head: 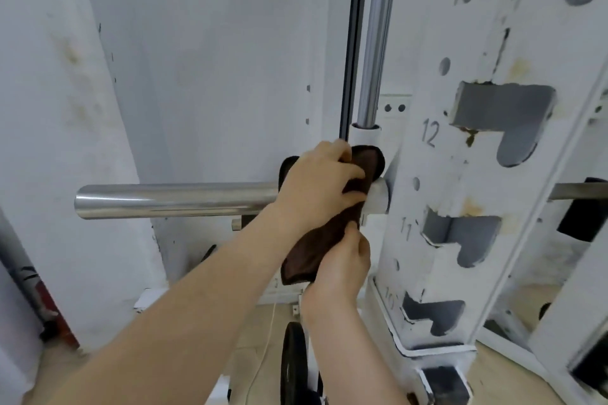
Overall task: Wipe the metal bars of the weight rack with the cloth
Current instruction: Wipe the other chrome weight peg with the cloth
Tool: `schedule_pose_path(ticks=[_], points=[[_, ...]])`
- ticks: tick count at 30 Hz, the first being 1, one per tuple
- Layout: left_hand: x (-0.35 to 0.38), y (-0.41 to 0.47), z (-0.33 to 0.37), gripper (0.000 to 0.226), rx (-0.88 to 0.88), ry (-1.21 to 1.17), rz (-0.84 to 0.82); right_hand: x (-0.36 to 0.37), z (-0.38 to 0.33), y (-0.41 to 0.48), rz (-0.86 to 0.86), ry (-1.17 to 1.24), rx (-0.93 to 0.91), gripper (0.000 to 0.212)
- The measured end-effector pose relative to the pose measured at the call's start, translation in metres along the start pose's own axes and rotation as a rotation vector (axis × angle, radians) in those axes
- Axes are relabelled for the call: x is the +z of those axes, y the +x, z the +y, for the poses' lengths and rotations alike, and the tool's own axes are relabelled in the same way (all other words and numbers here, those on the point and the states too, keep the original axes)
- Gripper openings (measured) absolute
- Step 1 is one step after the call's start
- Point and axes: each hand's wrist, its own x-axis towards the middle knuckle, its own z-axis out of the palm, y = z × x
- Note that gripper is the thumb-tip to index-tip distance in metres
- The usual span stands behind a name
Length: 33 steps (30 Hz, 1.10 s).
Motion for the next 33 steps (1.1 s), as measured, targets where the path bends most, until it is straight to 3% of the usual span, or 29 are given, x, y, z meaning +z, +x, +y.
schedule_pose_path(ticks=[5, 12, 14, 16, 17, 20, 22, 25, 27, 30, 33], points=[[0.039, -0.013, -0.008, 0.03, 0.488, 0.234, 0.057, 0.002, 0.007, 0.012, 0.068, 0.047, -0.101, 0.029], [0.015, -0.015, -0.033, 0.043, 0.829, 0.424, -0.13, 0.012, 0.019, 0.009, 0.008, 0.044, -0.044, 0.036], [0.014, -0.026, -0.04, 0.041, 0.673, 0.454, -0.062, 0.007, 0.021, 0.007, 0.006, -0.007, -0.036, 0.037], [0.011, -0.027, -0.032, 0.042, 0.336, 0.403, 0.021, 0.004, 0.016, 0.004, 0.021, -0.043, -0.055, 0.038], [0.008, -0.021, -0.024, 0.039, 0.167, 0.365, -0.019, 0.003, 0.013, 0.002, 0.036, -0.065, -0.077, 0.038], [0.003, 0.018, -0.006, 0.048, -0.14, 0.304, -0.367, 0.006, 0.002, 0.0, 0.03, -0.112, -0.149, 0.038], [-0.001, 0.044, -0.006, 0.056, -0.269, 0.117, -0.647, 0.007, -0.005, 0.004, 0.017, -0.111, -0.154, 0.038], [-0.002, 0.056, -0.009, 0.066, -0.31, -0.006, -0.805, 0.006, -0.005, 0.011, 0.023, -0.036, -0.002, 0.029], [0.005, 0.048, 0.001, 0.059, -0.211, 0.122, -0.666, 0.001, -0.001, 0.014, 0.022, 0.017, 0.123, 0.027], [0.009, 0.025, 0.015, 0.047, -0.071, 0.372, -0.333, -0.005, 0.004, 0.014, -0.015, 0.089, 0.209, 0.024], [0.019, -0.005, -0.004, 0.021, 0.265, 0.36, -0.042, -0.001, 0.009, 0.015, -0.001, 0.089, 0.217, 0.025]])
